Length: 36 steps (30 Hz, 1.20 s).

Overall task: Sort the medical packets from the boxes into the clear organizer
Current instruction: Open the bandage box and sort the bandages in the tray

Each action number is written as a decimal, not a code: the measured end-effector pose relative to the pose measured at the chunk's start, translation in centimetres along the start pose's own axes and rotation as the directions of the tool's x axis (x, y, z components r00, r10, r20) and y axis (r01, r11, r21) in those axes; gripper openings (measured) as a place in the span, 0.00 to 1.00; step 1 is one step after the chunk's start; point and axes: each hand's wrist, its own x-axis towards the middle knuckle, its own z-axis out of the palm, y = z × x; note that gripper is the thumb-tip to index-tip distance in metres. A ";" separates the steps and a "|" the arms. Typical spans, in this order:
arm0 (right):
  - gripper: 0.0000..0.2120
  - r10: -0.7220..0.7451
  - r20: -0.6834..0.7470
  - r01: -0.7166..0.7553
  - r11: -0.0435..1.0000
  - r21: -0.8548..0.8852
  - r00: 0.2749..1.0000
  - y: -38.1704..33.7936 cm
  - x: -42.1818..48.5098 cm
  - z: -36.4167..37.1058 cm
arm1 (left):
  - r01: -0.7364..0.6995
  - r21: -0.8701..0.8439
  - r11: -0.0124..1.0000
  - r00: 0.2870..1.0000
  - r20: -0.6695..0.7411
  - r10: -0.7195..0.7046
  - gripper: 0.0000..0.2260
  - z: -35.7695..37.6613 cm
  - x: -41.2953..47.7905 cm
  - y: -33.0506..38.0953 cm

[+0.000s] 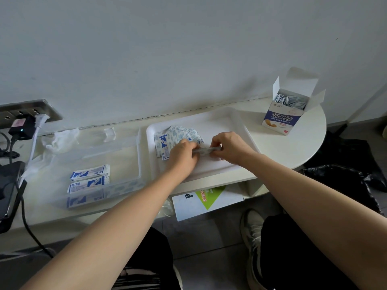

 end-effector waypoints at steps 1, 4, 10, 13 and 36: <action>0.02 -0.001 0.006 0.001 1.000 0.001 1.000 0.0 0.0 0.1 | -0.002 0.007 1.000 1.000 0.016 0.001 0.11 0.1 0.0 0.1; 0.02 -0.018 -0.005 0.018 1.000 0.011 1.000 0.0 -0.1 -0.2 | -0.010 0.019 1.000 0.999 0.042 0.010 0.11 -0.1 0.2 0.5; 0.05 -0.068 -0.034 0.069 0.997 0.029 0.997 -0.1 -0.1 -1.5 | 0.048 -0.171 0.984 0.992 0.125 -0.027 0.11 -2.5 0.1 1.4; 0.05 -0.081 0.025 0.080 0.997 0.020 0.996 0.0 -0.3 -1.7 | 0.103 -0.158 0.982 0.960 0.274 -0.056 0.12 -3.4 0.2 1.3; 0.05 -0.172 -0.005 0.166 0.947 0.275 0.985 -4.0 -0.1 -3.3 | -0.004 -0.222 0.975 0.981 0.190 0.047 0.08 -8.1 -0.3 -0.4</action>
